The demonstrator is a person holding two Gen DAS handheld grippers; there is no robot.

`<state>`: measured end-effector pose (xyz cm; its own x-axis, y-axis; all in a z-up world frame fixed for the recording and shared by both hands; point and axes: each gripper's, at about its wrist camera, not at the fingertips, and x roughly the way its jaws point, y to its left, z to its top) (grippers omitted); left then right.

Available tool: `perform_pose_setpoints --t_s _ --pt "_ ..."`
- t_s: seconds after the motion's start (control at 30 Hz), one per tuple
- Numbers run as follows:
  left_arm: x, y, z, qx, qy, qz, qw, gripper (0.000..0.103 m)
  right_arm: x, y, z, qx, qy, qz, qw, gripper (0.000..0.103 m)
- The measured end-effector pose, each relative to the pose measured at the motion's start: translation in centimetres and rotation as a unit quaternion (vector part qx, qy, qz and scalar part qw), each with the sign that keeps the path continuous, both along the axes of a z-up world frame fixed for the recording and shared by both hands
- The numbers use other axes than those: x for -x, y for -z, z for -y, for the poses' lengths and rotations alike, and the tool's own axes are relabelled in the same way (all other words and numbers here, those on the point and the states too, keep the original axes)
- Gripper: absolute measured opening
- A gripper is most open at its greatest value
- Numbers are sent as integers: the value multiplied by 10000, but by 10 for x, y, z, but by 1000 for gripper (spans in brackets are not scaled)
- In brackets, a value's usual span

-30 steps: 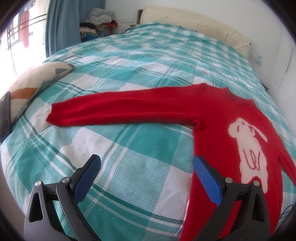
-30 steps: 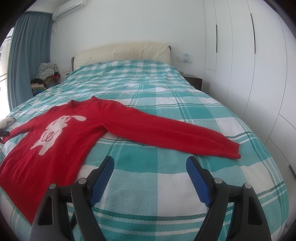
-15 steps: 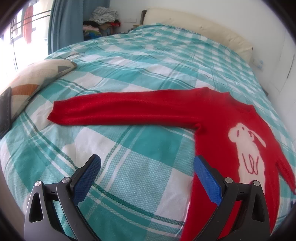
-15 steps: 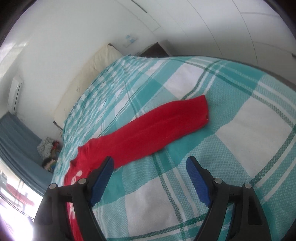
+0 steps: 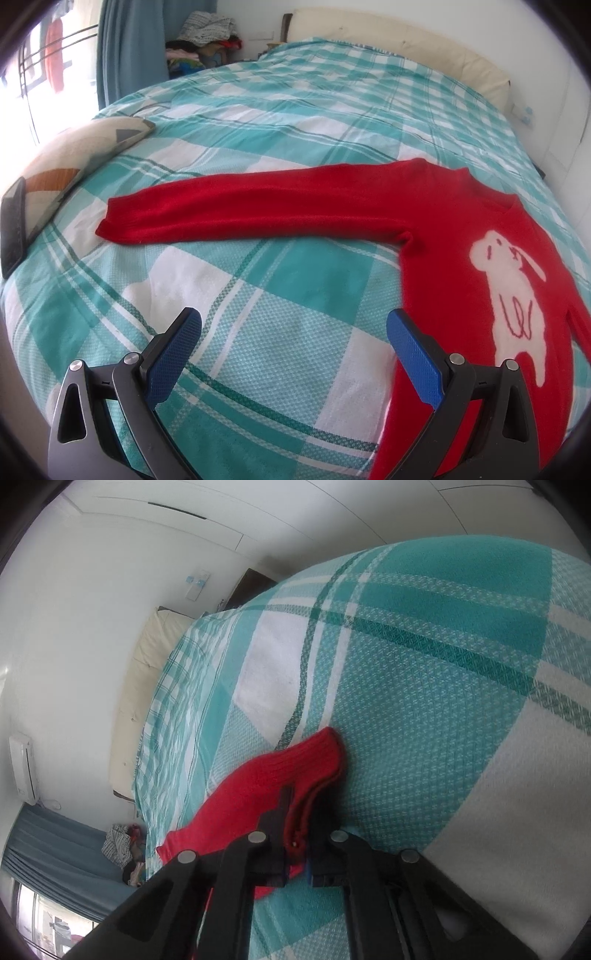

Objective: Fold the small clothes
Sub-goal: 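Grasp the sleeve cuff nearest the right gripper with the right gripper, then fold the held sleeve across the sweater body with the right gripper, release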

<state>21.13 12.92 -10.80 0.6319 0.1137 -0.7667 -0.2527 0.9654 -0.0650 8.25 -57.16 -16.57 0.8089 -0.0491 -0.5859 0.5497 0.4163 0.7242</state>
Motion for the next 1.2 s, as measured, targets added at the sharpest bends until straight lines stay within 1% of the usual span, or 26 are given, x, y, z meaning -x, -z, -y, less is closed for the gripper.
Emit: perform_pose_setpoints --t_s 0.07,0.1,0.13,0.2,0.3,0.37,0.47,0.53,0.63,0.7,0.73,0.77,0.8,0.83,0.87,0.97,1.07,1.13,1.2 --pt "1 -1 0 -33 -10 11 10000 101 -7 -18 -7 732 16 -480 9962 2" --pt "2 -3 -1 -32 -7 40 10000 101 -12 -26 -10 1004 -9 -651 9928 2" --pt "3 -5 -2 -32 -8 85 10000 101 -17 -35 -13 1185 -39 -738 9902 3" --pt "6 -10 -3 -48 -22 178 9998 101 -29 -59 -24 1537 -146 -735 9853 3" --pt "10 -19 -7 -68 -38 305 9995 101 -55 -116 -56 2091 -529 -343 9759 3" --pt "12 -23 -8 -61 -32 375 9993 101 -81 -159 -94 2450 -961 -28 9648 3" --pt "14 -26 -11 -49 14 433 9990 101 -126 -213 -170 2769 -1765 456 9435 3" --pt "13 -27 -12 -42 10 435 9990 101 -159 -235 -227 2893 -2383 678 9246 3" --pt "13 -26 -18 24 -40 420 9991 101 -198 -237 -316 2920 -3225 823 8967 3" --pt "12 -24 -23 57 -81 377 9992 101 -221 -228 -367 2933 -3667 774 8795 3" --pt "11 -23 -26 73 -110 350 9993 101 -231 -219 -387 2888 -3893 710 8718 5" --pt "11 -22 -28 94 -135 326 9993 101 -242 -206 -404 2735 -4147 635 8655 16" --pt "11 -21 -30 114 -158 309 9993 101 -249 -193 -417 2495 -4378 572 8619 30" --pt "11 -21 -31 125 -171 299 9993 101 -252 -181 -423 2271 -4486 596 8624 61" --pt "12 -20 -33 125 -180 296 9993 101 -251 -171 -426 2137 -4514 639 8640 69" --pt "13 -22 -38 154 -202 326 9991 101 -243 -151 -423 2076 -4591 559 8620 69" --pt "12 -21 -40 276 -204 295 9990 101 -222 -139 -395 2155 -4474 417 8670 69" --pt "10 -19 -39 369 -160 253 9989 101 -204 -132 -372 2367 -4319 265 8699 71" --pt "8 -15 -34 359 -76 165 9992 101 -182 -123 -348 2695 -4093 71 8717 72"
